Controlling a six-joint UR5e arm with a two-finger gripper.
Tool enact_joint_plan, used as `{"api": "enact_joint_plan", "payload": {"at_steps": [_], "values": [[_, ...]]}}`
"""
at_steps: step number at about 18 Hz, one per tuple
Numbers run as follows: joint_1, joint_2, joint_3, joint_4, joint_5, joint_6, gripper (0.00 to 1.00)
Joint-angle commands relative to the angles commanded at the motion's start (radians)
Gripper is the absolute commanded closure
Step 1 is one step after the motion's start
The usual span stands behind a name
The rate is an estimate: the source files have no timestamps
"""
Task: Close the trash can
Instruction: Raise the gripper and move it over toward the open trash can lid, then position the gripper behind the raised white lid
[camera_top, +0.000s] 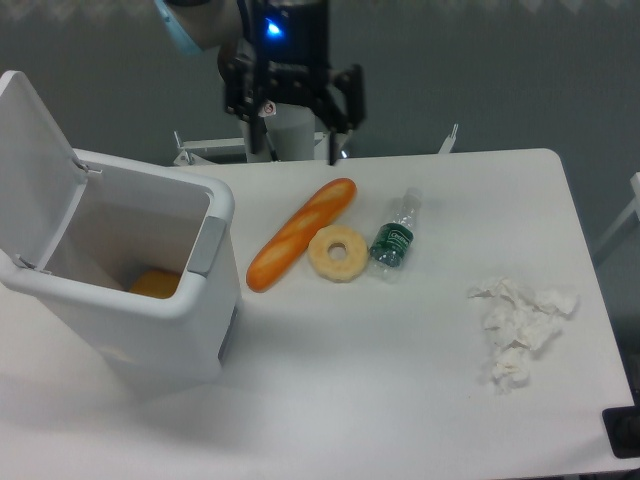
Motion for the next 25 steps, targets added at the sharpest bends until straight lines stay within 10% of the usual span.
{"api": "enact_joint_plan", "payload": {"at_steps": [10, 25], "values": [[-0.158, 0.040, 0.000, -0.003, -0.216, -0.155, 0.00], [-0.180, 0.078, -0.005, -0.052, -0.290, -0.200, 0.00]]}}
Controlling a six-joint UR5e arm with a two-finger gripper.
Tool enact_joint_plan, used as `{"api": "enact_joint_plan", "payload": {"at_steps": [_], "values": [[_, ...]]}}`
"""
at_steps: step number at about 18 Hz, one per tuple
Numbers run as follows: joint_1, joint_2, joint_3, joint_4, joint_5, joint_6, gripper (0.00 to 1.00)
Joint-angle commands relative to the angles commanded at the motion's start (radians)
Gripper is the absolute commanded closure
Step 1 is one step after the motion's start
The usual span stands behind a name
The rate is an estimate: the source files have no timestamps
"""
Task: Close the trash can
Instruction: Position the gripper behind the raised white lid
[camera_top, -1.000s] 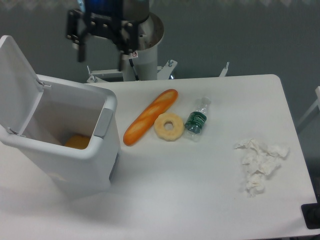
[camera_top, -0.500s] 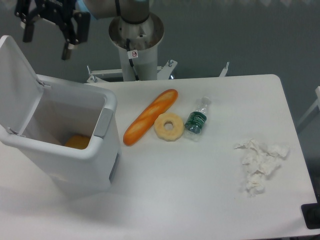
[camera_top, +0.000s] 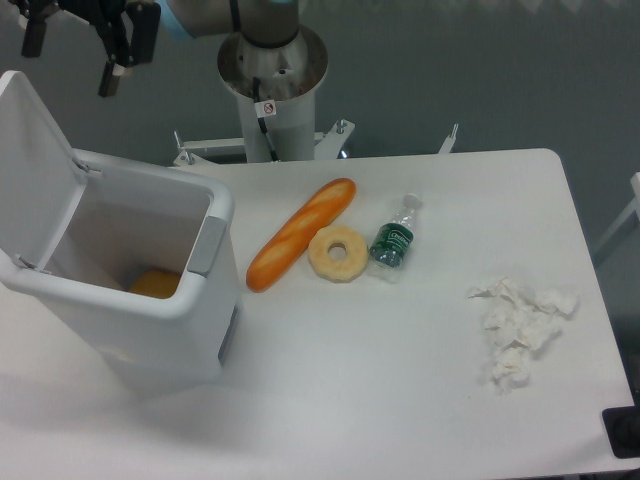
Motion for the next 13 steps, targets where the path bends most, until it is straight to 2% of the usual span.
{"api": "enact_joint_plan", "payload": {"at_steps": [7, 13], "values": [[-0.011, -0.005, 0.003, 0.008, -0.020, -0.023, 0.00], [-0.017, -0.038, 0.017, 0.011, -0.019, -0.034, 0.00]]}}
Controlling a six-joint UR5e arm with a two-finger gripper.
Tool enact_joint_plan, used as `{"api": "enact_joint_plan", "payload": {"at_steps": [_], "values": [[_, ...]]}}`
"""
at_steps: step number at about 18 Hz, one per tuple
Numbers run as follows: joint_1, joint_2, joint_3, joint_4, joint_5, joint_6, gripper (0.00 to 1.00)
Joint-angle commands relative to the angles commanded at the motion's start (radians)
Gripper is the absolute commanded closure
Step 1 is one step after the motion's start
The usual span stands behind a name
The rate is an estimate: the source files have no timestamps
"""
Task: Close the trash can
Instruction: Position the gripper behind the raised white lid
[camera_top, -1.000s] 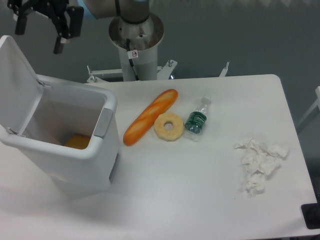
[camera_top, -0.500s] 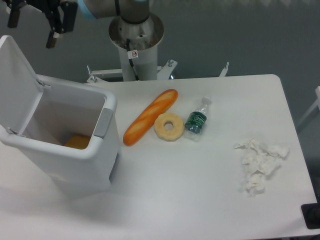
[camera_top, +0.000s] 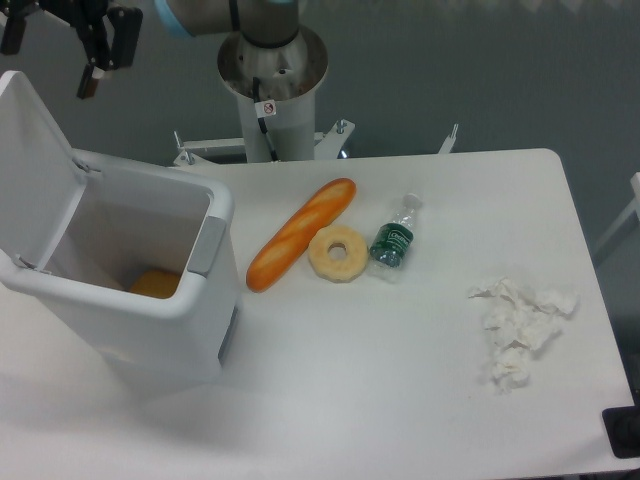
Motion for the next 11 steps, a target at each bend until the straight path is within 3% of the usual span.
{"api": "enact_joint_plan", "payload": {"at_steps": [11], "values": [[-0.009, -0.069, 0.084, 0.000, 0.012, -0.043, 0.00]]}}
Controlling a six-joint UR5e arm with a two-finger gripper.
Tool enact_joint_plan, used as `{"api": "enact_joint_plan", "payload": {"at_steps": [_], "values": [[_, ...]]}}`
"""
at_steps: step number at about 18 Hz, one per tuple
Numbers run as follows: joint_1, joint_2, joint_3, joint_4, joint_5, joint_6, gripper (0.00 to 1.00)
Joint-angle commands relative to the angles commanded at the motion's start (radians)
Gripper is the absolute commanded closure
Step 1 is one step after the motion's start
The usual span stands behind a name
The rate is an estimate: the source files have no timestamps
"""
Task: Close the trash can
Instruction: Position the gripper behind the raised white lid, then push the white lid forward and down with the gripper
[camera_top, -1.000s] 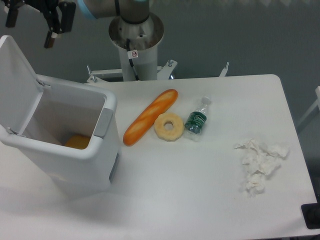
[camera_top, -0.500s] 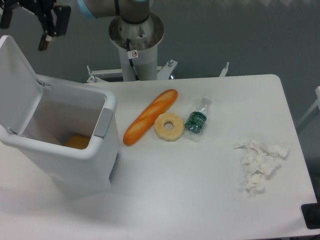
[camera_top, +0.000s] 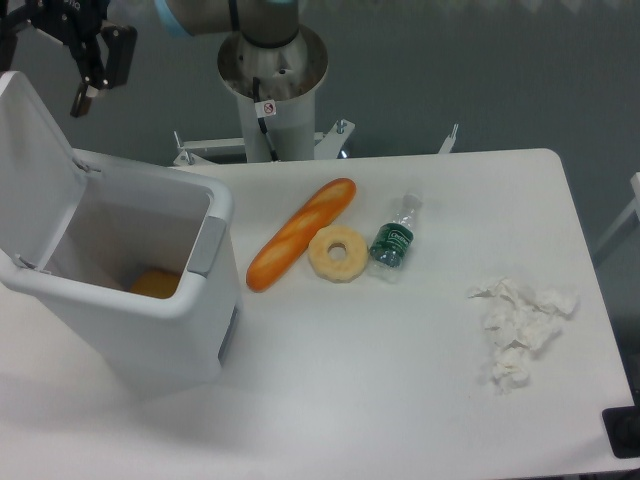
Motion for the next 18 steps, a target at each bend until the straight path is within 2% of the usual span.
{"api": "enact_joint_plan", "payload": {"at_steps": [7, 12, 18], "values": [[0.002, -0.023, 0.000, 0.002, 0.061, 0.003, 0.00], [0.006, -0.029, 0.002, 0.005, 0.064, 0.011, 0.00], [0.075, -0.074, 0.015, 0.040, 0.064, 0.021, 0.00]]}}
